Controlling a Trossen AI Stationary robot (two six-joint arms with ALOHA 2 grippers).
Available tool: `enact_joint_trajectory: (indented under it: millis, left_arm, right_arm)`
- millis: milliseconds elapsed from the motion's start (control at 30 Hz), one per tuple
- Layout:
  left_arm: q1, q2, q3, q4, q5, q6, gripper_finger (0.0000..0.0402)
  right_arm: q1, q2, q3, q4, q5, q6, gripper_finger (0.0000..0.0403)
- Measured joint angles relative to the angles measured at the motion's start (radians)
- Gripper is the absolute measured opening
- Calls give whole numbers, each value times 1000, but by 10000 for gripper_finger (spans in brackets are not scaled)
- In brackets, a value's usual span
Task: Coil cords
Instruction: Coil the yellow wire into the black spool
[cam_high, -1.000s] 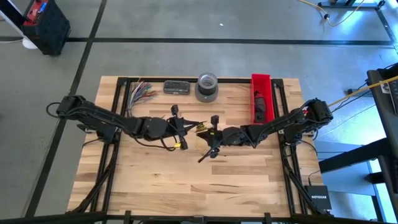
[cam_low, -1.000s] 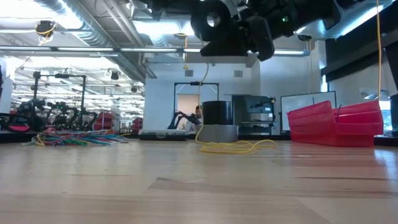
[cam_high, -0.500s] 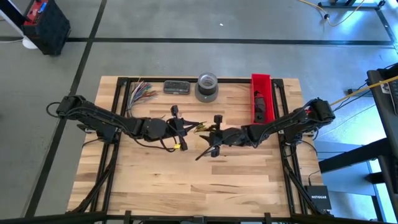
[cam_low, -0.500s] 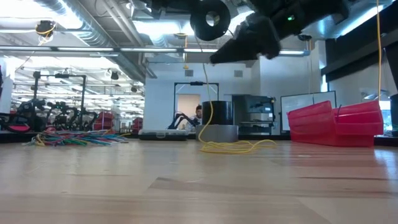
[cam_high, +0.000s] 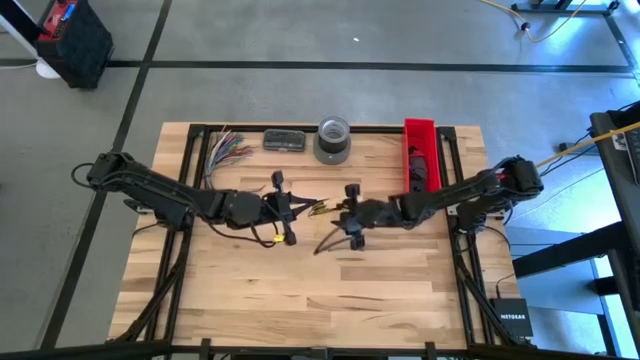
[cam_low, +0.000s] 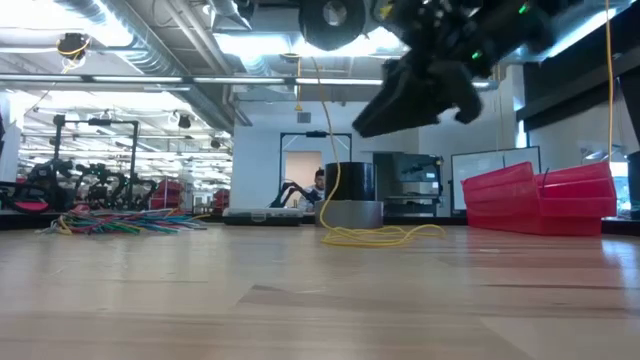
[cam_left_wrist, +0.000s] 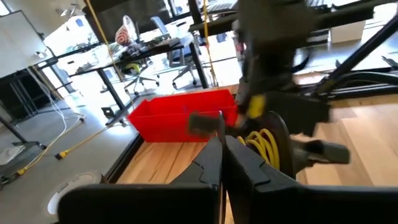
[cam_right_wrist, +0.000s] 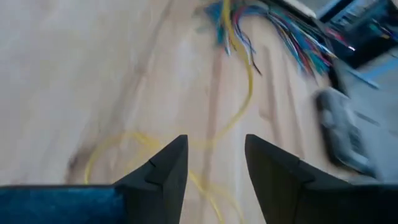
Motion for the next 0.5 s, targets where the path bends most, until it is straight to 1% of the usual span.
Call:
enact_joint_trajectory:
  millis: [67, 133, 267, 400, 500]
  left_arm:
    - [-1, 0, 0, -2, 0, 8, 1]
    - [0, 0, 0, -4, 0, 8, 1]
    - [0, 0, 0, -17, -2, 8, 1]
    - [0, 0, 0, -24, -1, 8, 1]
    - [0, 0, 0, -22, -2, 7, 1]
  right_arm:
    - [-36, 29, -22, 104, -67, 4, 165]
    - [-60, 60, -39, 175, -93, 9, 165]
    - [-73, 99, -44, 256, -96, 29, 165]
    - [-70, 118, -44, 298, -100, 30, 164]
    - [-71, 119, -44, 314, -96, 33, 151]
